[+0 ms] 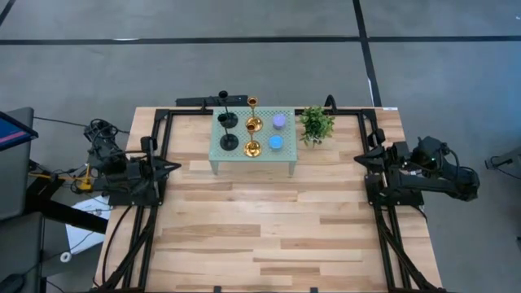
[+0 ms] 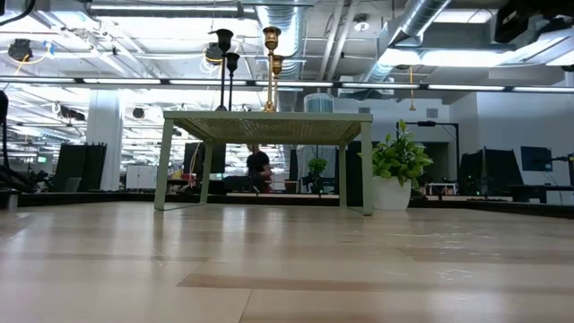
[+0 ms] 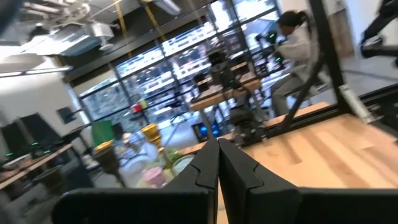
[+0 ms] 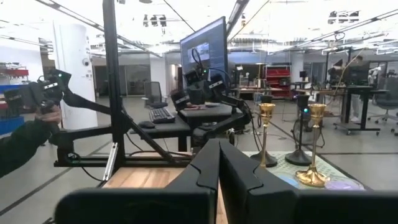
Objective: Pick & Place candle stick holders
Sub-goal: Return to Home Position
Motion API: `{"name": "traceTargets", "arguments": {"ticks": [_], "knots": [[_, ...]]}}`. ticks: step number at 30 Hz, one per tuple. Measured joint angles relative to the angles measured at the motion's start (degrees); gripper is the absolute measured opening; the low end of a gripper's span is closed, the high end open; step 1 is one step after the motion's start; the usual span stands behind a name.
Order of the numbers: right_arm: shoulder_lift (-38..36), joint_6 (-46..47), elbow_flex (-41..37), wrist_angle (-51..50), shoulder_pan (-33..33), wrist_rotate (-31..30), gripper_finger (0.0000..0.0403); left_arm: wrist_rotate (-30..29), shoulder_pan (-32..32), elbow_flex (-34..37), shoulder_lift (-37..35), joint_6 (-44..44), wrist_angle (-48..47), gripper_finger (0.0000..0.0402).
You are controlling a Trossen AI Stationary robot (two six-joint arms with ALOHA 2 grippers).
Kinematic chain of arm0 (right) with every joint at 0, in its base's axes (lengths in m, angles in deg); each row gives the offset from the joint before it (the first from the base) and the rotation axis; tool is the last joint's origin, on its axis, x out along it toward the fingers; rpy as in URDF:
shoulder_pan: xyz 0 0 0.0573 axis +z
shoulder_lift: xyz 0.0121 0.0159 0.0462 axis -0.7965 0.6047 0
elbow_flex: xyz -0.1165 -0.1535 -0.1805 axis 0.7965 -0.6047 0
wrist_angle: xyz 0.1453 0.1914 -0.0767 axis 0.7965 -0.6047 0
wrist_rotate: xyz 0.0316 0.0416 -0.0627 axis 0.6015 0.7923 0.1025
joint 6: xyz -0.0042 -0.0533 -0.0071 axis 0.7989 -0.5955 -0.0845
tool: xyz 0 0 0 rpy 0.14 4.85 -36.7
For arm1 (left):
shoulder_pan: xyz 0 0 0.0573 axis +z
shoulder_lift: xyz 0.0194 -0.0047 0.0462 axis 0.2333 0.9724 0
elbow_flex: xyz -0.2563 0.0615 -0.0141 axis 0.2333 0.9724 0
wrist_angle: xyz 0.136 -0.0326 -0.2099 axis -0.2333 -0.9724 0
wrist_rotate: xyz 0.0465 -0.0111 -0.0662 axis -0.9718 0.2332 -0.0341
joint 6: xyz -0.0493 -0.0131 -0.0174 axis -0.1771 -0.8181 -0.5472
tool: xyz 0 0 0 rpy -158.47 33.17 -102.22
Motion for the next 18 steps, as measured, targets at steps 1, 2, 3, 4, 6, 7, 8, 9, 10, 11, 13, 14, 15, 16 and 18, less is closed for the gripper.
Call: {"name": "traceTargets", "arguments": {"ticks": [1, 2, 3, 4, 6, 7, 8, 9, 10, 11, 13, 14, 15, 16, 18], "knots": [[0.0, -0.2, 0.0, 0.0, 0.0, 0.0, 0.0, -0.71, 0.0, 0.0, 0.0, 0.55, 0.0, 0.0007], [0.0, -0.22, 0.0, 0.08, 0.0, -0.01, 0.0, -0.85, 0.02, -0.02, 0.0, 1.08, 0.02, 0.0007], [0.0, -0.23, 0.0, 0.18, 0.0, -0.01, 0.0, -0.89, 0.0, -0.02, 0.0, 1.68, 0.02, 0.0007], [0.0, -0.28, 0.0, 0.28, 0.0, -0.02, 0.0, -0.9, 0.01, -0.02, 0.02, 2.12, 0.03, 0.0007], [0.0, -0.4, 0.0, 0.37, 0.0, -0.05, 0.0, -0.91, 0.02, -0.2, 0.02, 2.34, 0.02, 0.0007], [0.0, -0.44, 0.0, 0.37, 0.0, -0.1, 0.0, -0.92, 0.02, -0.29, 0.02, 2.38, 0.12, 0.0007], [0.0, -0.7, 0.0, 0.37, 0.0, -0.34, 0.0, -1.0, 0.02, -0.31, 0.02, 2.54, 0.12, 0.0007], [0.0, -1.1, 0.0, 0.37, 0.02, -0.99, 0.0, -1.37, 0.02, -0.31, 0.02, 2.65, 0.11, 0.0007], [0.01, -1.58, 0.0, 0.37, 0.0, -1.87, 0.0, -1.77, 0.02, -0.31, 0.02, 2.69, 0.1, 0.0007], [0.02, -1.8, 0.0, 0.36, 0.01, -2.86, 0.0, -2.2, 0.02, -0.31, 0.04, 2.61, 0.04, 0.0007], [0.02, -1.89, -0.07, 0.39, 0.0, -4.78, 0.0, -2.54, 0.02, -0.26, 0.04, 1.58, 0.07, 0.0007], [0.02, -1.83, -0.28, 0.54, 0.0, -5.06, 0.0, -2.6, 0.02, -0.19, 0.02, 0.11, 0.07, 0.0007], [0.02, -1.48, -0.48, 0.42, 0.0, -5.16, 0.0, -2.37, 0.02, -0.17, 0.02, -2.14, -0.29, 0.0007], [0.02, -0.83, -0.75, 0.37, 0.0, -5.18, 0.0, -1.67, 0.02, -0.17, 0.04, -4.57, -1.35, 0.0007], [0.02, 0.03, -1.21, 0.37, 0.0, -5.14, 0.0, 0.46, 0.02, -0.13, 0.04, -9.05, -4.08, 0.0008]]}}
